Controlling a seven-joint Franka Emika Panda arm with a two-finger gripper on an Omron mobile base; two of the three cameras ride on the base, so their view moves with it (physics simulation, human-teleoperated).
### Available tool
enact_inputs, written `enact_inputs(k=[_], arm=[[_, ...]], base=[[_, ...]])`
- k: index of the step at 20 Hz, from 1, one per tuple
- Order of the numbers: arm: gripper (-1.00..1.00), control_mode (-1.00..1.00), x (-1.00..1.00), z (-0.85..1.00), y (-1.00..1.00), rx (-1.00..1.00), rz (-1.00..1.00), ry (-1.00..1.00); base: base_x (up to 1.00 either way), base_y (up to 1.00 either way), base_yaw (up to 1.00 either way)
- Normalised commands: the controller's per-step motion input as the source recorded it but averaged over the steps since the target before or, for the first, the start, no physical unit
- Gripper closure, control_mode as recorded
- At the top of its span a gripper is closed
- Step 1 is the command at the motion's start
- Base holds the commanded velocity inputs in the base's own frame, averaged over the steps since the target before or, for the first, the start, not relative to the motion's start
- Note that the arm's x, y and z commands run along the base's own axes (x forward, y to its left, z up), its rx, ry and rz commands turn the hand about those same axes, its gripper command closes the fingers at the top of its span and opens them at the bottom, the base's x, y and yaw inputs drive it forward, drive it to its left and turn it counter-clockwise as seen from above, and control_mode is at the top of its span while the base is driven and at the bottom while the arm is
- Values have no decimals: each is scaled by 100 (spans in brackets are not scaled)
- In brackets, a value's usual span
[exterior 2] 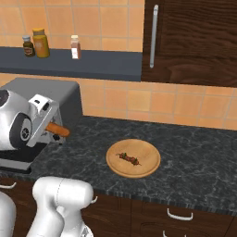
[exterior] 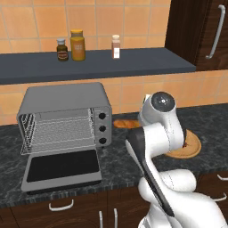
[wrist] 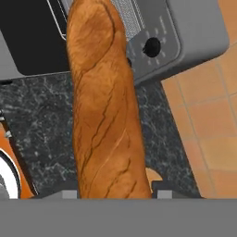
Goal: Pick up the kebab skewer and baguette bread, and place them inside the toaster oven. Close the toaster oven door and start by setting the timer.
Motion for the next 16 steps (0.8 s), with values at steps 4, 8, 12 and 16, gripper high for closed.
enact_inputs(k=[4,8,12,16], arm=[[100,-100,13,0,100,-1,12,0],[100,-100,4,0,100,0,8,-1],[100,-100,4,0,94,-1,2,0],[100,-100,32,0,84,0,3,0]], base=[[0,0,0],[0,0,0],[0,0,0],[0,0,0]])
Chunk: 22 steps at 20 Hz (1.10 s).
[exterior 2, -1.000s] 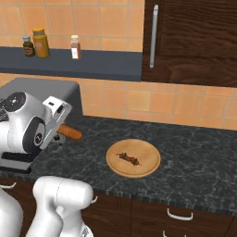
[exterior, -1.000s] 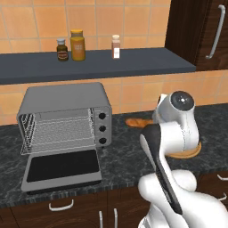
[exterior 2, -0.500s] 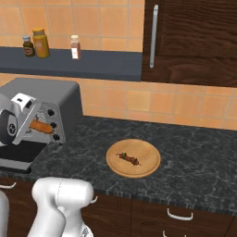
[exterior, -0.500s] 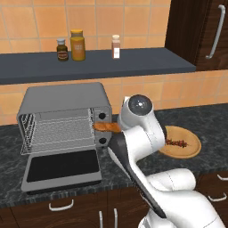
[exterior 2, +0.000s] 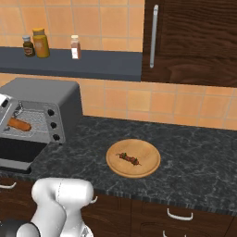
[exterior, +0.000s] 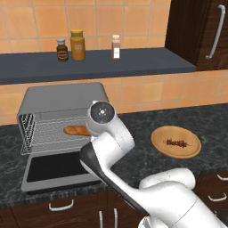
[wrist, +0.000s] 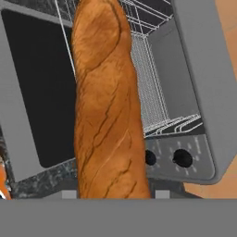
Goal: Pick up the kebab skewer and baguette bread, and place them inside the toaster oven. Close the toaster oven door and start by setting the timer.
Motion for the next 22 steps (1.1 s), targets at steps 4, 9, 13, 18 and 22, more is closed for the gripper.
enact_inputs(k=[4,9,13,18,22], arm=[[100,-100,68,0,65,0,1,0],[100,-100,77,-15,50,0,1,4],[100,-100,51,-42,33,0,7,9],[100,-100,41,-35,28,0,4,2],[100,-100,35,-18,22,0,0,0]], base=[[0,0,0],[0,0,0],[0,0,0],[0,0,0],[0,0,0]])
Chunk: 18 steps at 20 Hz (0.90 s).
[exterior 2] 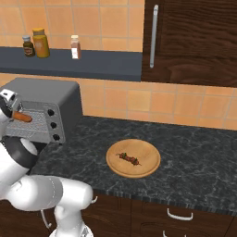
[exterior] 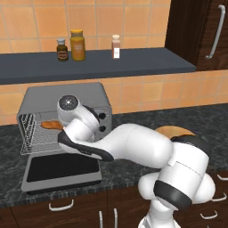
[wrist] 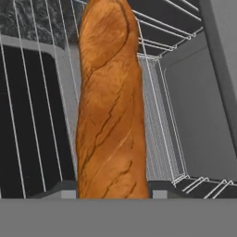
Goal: Pick up the kebab skewer and baguette bread, and place them inside the toaster oven. Close the toaster oven door and start by setting the timer.
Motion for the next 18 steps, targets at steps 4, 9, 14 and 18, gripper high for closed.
enact_inputs(k=[4,9,14,18], arm=[[100,-100,38,-8,16,0,0,0],[100,-100,36,-6,3,0,0,0],[100,-100,15,-9,13,0,0,1],[100,-100,10,-34,16,-1,0,0]], base=[[0,0,0],[0,0,0],[0,0,0],[0,0,0]])
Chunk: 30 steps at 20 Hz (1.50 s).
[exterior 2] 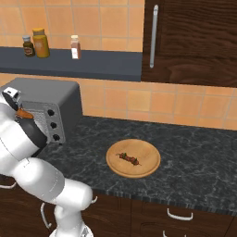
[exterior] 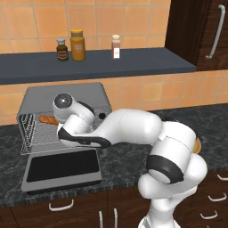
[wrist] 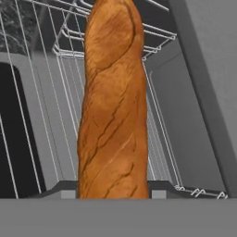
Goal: Pick up the kebab skewer and baguette bread, and place them inside the toaster oven. Close the toaster oven door and start by setting the timer.
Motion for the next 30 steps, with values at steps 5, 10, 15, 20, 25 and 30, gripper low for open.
enact_inputs(k=[5,10,15,20,25,30], arm=[[-100,-100,7,-7,1,0,0,0],[-100,-100,0,0,0,0,0,0],[-100,-100,1,12,-3,0,0,-1],[-100,-100,-44,46,-44,0,0,-2],[-100,-100,-65,28,-89,1,0,0],[-100,-100,-4,16,-100,7,-3,4]], base=[[0,0,0],[0,0,0],[0,0,0],[0,0,0],[0,0,0],[0,0,0]])
